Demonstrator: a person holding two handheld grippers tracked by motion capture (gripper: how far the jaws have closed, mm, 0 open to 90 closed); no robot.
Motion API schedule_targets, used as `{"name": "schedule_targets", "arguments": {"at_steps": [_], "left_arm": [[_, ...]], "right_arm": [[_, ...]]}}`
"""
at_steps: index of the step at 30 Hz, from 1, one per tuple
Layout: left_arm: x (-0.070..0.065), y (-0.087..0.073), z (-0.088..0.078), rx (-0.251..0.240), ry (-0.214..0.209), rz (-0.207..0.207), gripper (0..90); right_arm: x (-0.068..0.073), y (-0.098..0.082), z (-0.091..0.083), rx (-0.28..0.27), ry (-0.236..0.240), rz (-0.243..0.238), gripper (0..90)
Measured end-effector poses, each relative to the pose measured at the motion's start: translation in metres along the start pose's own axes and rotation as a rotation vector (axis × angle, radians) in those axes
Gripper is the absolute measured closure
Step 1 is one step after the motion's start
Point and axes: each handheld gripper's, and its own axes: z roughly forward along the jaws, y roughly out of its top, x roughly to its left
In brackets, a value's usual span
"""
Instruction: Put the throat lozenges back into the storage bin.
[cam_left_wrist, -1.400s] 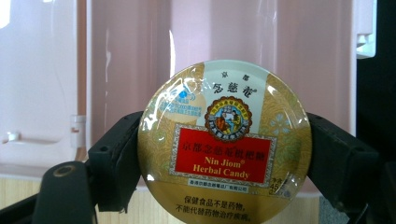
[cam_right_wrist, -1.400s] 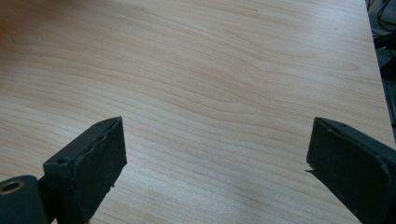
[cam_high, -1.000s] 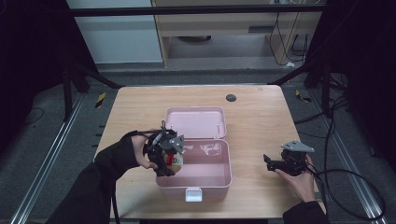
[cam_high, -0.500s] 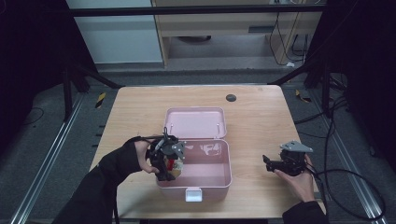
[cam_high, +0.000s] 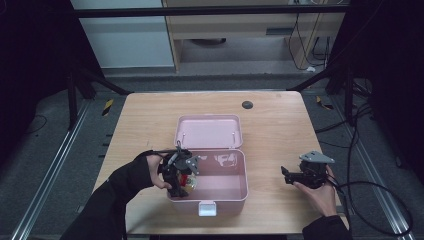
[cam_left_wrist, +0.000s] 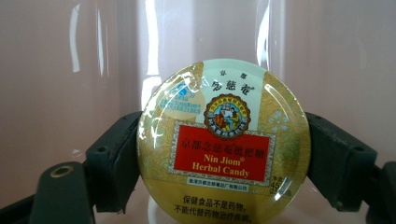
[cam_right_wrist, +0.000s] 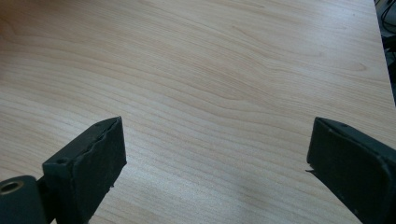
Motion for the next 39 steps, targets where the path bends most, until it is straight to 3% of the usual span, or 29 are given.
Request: {"name": "schedule_targets", "arguments": {"at_steps": [12,23,24,33,39], "left_arm": [[-0.003,-0.004,-0.014,-0.037,0.032,0.010,19.4],[-0.010,-0.025,-0.056,-0.157,0.113,-0.045,23.5],[-0.011,-0.029,-0.062,-0.185,0.127,-0.059,24.5],[-0.014,-0.054,-0.078,-0.239,0.174,-0.123,25.7],[-0.009,-0.086,-0.073,-0.271,0.236,-0.235,25.5]], "right_arm": [[0.000,0.000,0.000,0.000,-0.001,-0.001,5.0],[-0.001,0.000,-0.001,0.001,-0.007,0.002,5.0],[-0.001,0.000,-0.001,0.004,-0.005,0.006,5.0],[-0.001,0.000,-0.001,0.005,-0.005,0.011,5.0],[-0.002,0.000,-0.003,-0.006,-0.009,0.016,4.9]]}}
